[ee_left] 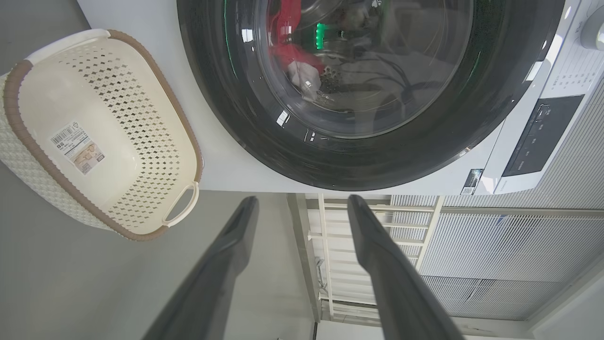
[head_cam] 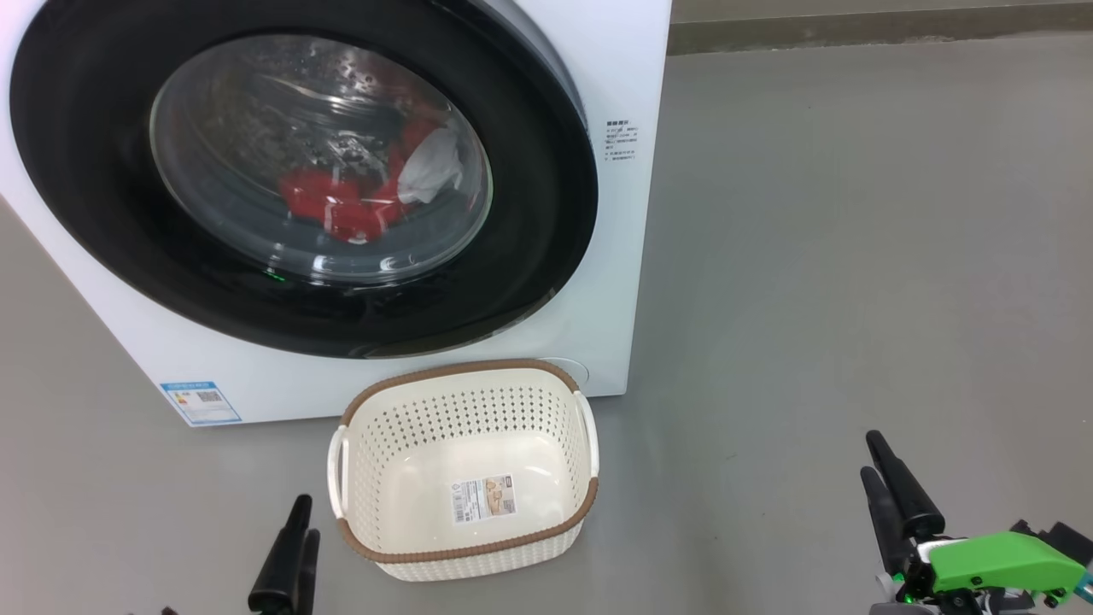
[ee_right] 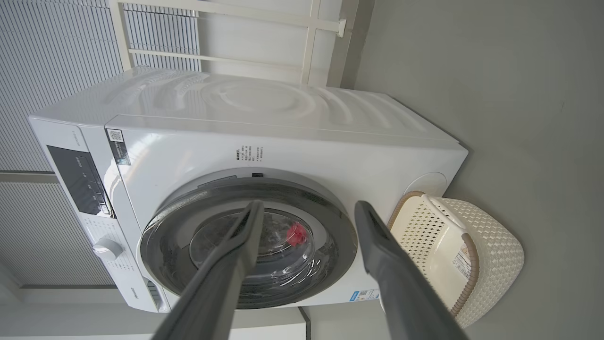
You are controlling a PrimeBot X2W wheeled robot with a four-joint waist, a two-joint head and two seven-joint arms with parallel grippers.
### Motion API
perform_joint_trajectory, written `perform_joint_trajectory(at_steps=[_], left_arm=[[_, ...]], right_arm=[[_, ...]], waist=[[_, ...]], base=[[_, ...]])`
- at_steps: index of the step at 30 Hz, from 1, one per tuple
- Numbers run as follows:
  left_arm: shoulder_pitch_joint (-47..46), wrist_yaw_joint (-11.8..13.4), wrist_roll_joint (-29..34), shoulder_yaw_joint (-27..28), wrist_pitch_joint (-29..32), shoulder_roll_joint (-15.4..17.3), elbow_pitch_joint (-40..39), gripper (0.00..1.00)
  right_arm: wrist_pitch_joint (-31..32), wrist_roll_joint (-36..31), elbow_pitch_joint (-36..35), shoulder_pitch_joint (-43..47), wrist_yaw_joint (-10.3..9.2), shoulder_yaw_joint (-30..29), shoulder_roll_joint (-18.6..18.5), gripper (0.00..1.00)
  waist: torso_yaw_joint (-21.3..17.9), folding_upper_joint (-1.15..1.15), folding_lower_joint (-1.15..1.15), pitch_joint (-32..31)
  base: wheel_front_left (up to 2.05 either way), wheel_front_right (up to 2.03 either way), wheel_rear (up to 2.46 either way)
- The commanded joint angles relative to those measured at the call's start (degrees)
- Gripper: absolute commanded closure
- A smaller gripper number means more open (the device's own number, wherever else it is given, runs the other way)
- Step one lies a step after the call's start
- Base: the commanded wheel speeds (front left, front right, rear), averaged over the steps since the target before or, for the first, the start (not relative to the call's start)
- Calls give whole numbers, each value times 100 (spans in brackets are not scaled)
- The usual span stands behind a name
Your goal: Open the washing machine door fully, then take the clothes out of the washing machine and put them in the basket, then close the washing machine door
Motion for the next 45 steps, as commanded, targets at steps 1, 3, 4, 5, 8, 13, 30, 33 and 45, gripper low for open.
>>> perform_joint_trajectory(at_steps=[1,3,4,5,8,13,30,33,45], left_arm=[[-282,-9,89,-18,-67,94,-119,0],[-329,-10,200,-74,-124,122,-113,0],[-345,-10,250,-77,-141,128,-115,0],[-358,-11,303,-80,-158,131,-115,0],[-391,-12,481,-81,-208,129,-121,0],[-428,-13,860,-29,-292,106,-161,0],[-632,-19,2175,-78,-578,88,-231,0],[-673,-20,2435,-76,-629,89,-231,0],[-832,-24,3299,-47,-814,99,-231,0]], right_arm=[[-64,-109,-152,-321,0,82,-94,0],[-137,-207,-136,-375,1,187,-128,0],[-159,-241,-129,-394,1,220,-138,0],[-179,-279,-118,-412,1,253,-149,0],[-235,-396,-85,-466,1,331,-172,0],[-320,-651,-49,-536,1,401,-175,0],[-607,-1827,94,-800,1,514,-167,0],[-658,-2105,130,-852,1,539,-169,0],[-843,-3041,202,-1026,2,645,-170,0]], waist=[[0,0,-1,1],[1,0,-1,3],[2,0,-1,3],[2,0,-1,2],[5,0,-1,0],[10,0,-1,-9],[22,0,-1,22],[19,0,-1,22],[19,0,-1,33]], base=[[0,0,0],[0,0,0],[0,0,0],[0,0,0],[0,0,0],[0,0,0],[0,0,0],[0,0,0],[0,0,0]])
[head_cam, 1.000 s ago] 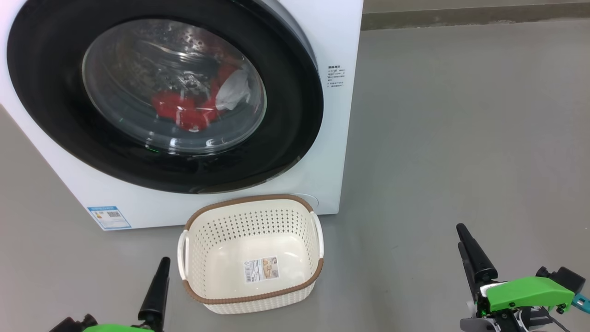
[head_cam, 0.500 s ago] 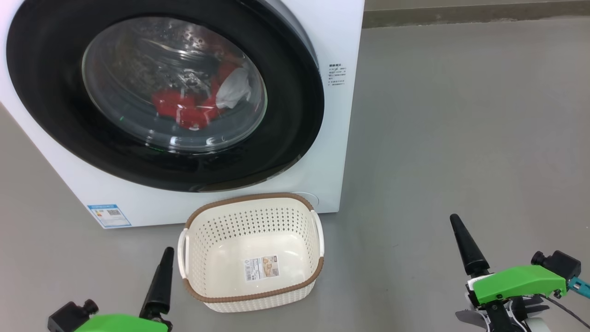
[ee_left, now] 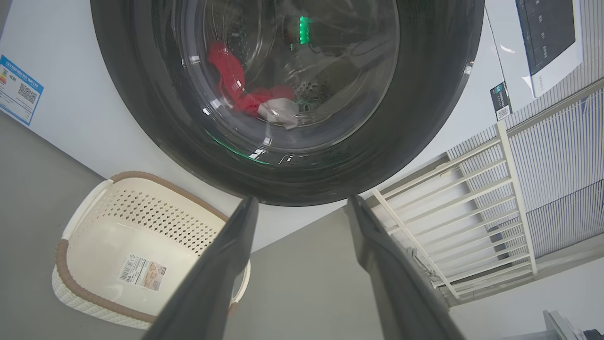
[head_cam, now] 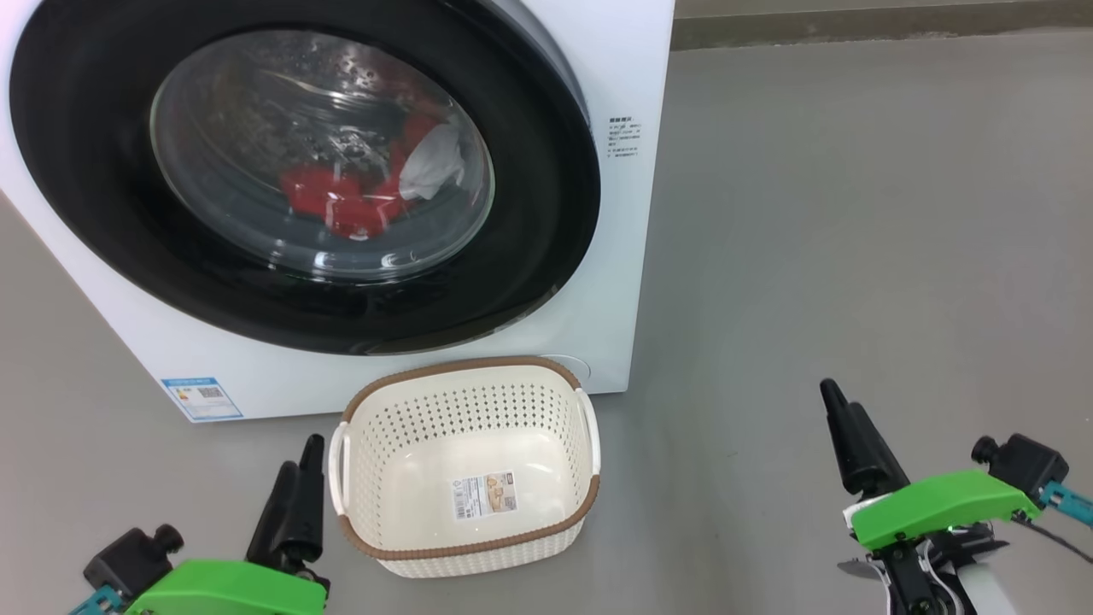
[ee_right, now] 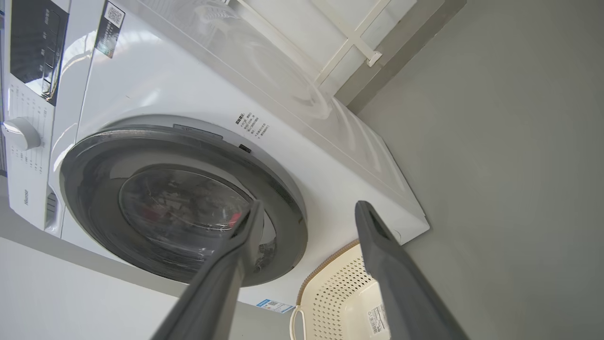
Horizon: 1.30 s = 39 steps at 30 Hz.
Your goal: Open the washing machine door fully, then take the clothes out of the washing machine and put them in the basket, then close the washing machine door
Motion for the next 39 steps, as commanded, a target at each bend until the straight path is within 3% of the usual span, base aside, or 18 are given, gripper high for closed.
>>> perform_joint_trajectory(at_steps=[1,23,39], left_arm=[[-275,-23,148,88,-73,83,-166,0],[-536,23,2049,60,-443,115,-116,0],[-748,76,3018,-13,-712,140,-60,0]], right_arm=[[-78,-166,-131,-327,2,100,-74,0],[-448,-1971,-5,-651,2,360,-64,0],[-717,-2990,103,-876,3,623,-72,0]], waist=[[2,0,-1,0],[3,0,-1,-16],[13,0,-1,-19]], base=[[0,0,0],[0,0,0],[0,0,0]])
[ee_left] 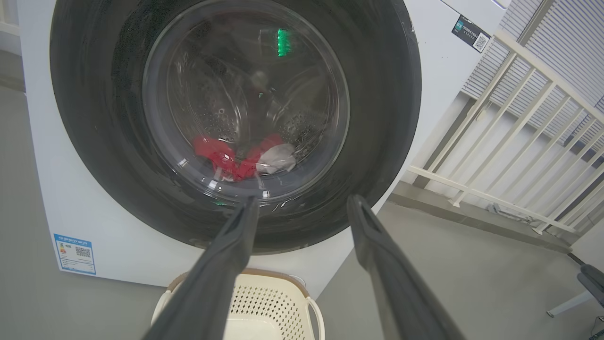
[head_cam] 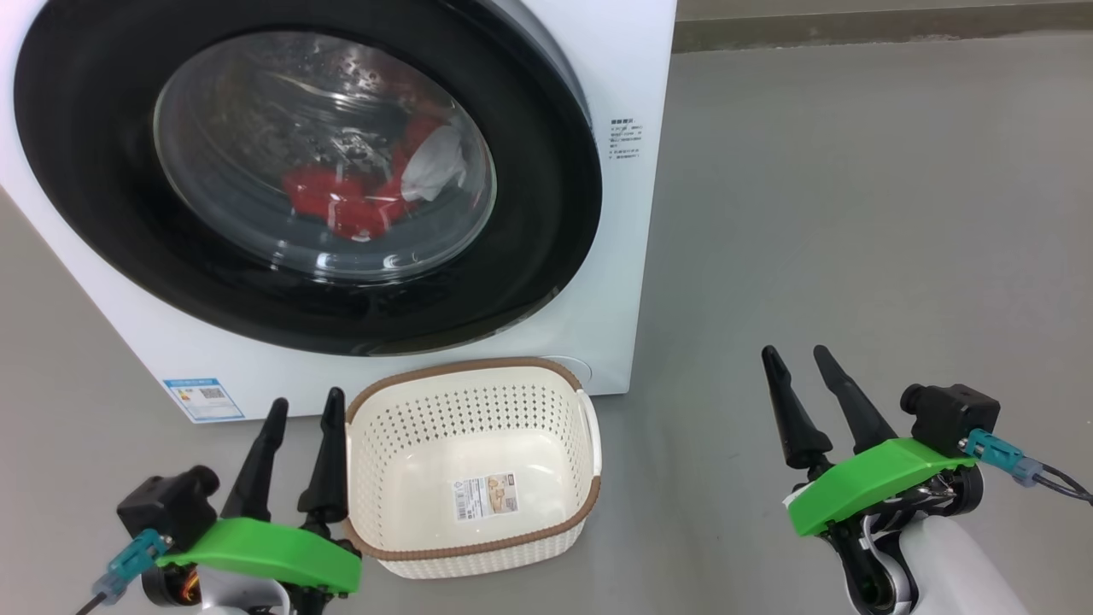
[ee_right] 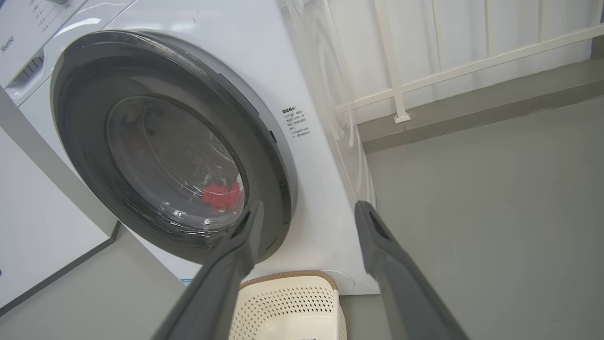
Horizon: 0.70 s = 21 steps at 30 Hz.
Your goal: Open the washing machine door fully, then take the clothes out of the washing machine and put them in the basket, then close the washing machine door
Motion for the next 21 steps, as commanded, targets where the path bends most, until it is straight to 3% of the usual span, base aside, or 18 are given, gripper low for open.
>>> perform_joint_trajectory(at_steps=[1,21], left_arm=[[-280,23,176,116,-99,123,-116,0],[-540,4,1467,63,-451,156,-62,0]], right_arm=[[-98,-168,-112,-294,3,136,-42,0],[-451,-1504,-87,-526,3,313,-62,0]], waist=[[1,0,0,2],[18,0,0,44]], base=[[0,0,0],[0,0,0]])
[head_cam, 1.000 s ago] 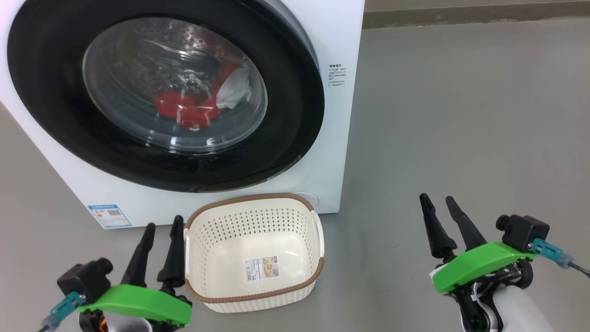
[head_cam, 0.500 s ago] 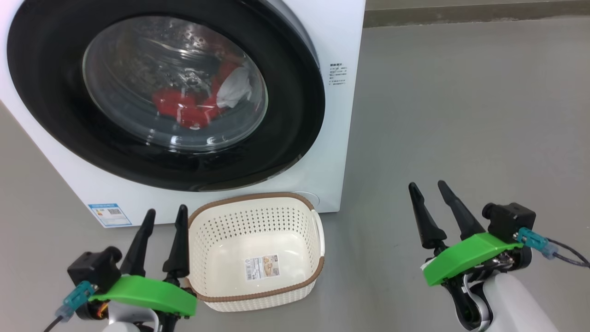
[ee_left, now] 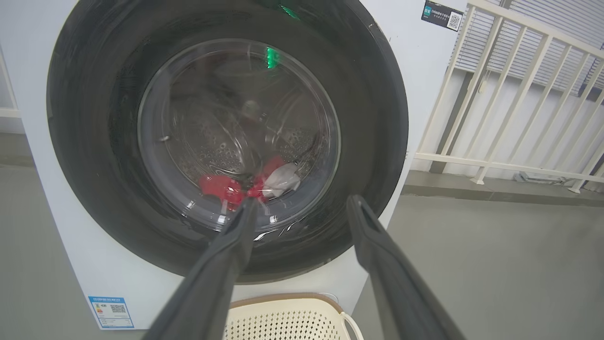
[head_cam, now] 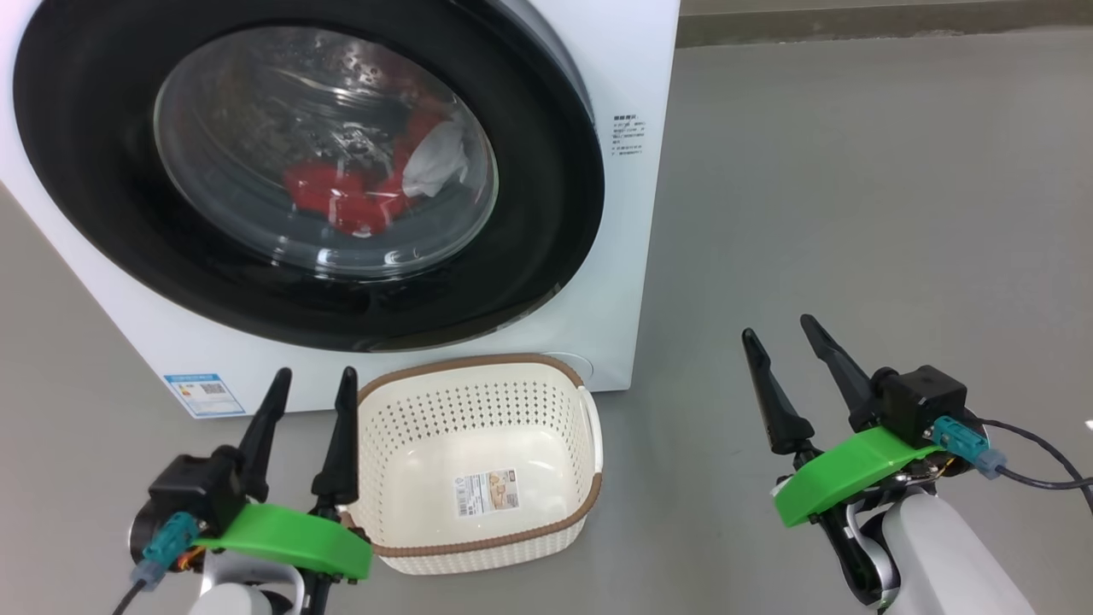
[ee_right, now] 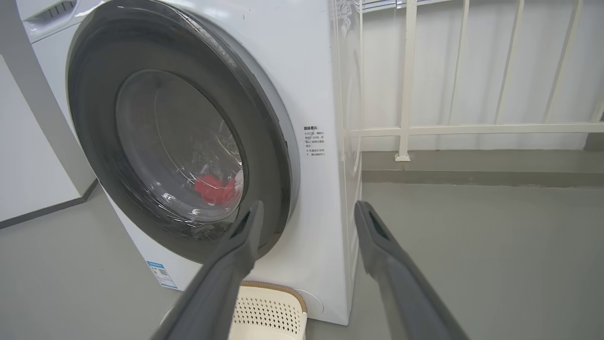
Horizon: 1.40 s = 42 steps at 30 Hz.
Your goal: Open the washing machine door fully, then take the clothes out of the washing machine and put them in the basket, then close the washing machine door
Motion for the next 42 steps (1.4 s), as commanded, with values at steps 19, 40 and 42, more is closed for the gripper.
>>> perform_joint_trajectory(at_steps=[19,40,42], left_arm=[[-363,-27,353,107,-129,143,-32,0],[-580,-45,117,-78,-129,143,-236,0],[-630,-46,95,-99,-129,143,-282,0]], right_arm=[[-135,-394,-121,-285,3,73,6,0],[-135,1503,-120,-619,3,211,9,100],[-131,2105,-86,-748,3,373,-20,100]], waist=[[28,0,0,27],[252,0,0,585],[289,0,0,715]], base=[[0,0,0],[0,0,0],[0,0,0]])
